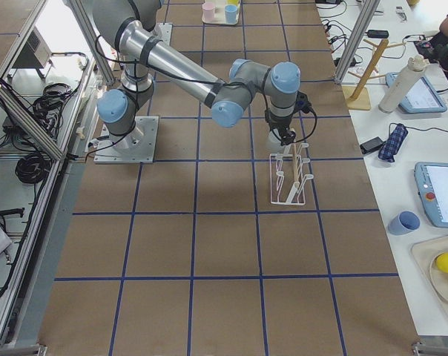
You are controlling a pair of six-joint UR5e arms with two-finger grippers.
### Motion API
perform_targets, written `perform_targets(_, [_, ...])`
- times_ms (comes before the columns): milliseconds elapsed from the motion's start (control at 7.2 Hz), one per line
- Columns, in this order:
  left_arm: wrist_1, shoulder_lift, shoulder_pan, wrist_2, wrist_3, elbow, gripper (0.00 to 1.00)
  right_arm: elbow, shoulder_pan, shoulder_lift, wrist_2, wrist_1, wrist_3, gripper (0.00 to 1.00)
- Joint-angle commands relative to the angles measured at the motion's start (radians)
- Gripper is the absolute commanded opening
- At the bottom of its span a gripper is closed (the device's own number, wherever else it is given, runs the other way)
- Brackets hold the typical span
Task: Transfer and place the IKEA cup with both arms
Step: 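Lift the white cup off the rack with the right gripper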
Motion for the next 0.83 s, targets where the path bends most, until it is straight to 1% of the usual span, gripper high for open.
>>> perform_targets(0, [0.002, 0.0, 0.001, 0.0, 0.0, -0.002, 1.0, 0.001, 0.003, -0.093, 0.077, 0.12, 0.002, 0.52])
perform_targets(139, [0.002, 0.0, -0.002, -0.002, -0.003, -0.001, 1.0, 0.0, 0.003, -0.121, 0.135, 0.201, 0.002, 0.52])
perform_targets(278, [0.004, 0.0, 0.001, 0.0, -0.002, 0.001, 1.0, 0.001, 0.003, -0.142, 0.214, 0.278, 0.01, 0.52])
perform_targets(417, [-0.002, 0.001, 0.003, -0.002, 0.006, -0.002, 1.0, 0.012, 0.004, -0.162, 0.28, 0.373, 0.01, 0.49])
perform_targets(556, [-0.007, 0.003, 0.01, -0.002, 0.017, -0.001, 1.0, 0.015, 0.004, -0.168, 0.372, 0.483, 0.005, 0.48])
perform_targets(694, [-0.066, 0.006, 0.051, -0.076, 0.034, -0.001, 1.0, 0.015, 0.01, -0.17, 0.452, 0.562, -0.002, 0.48])
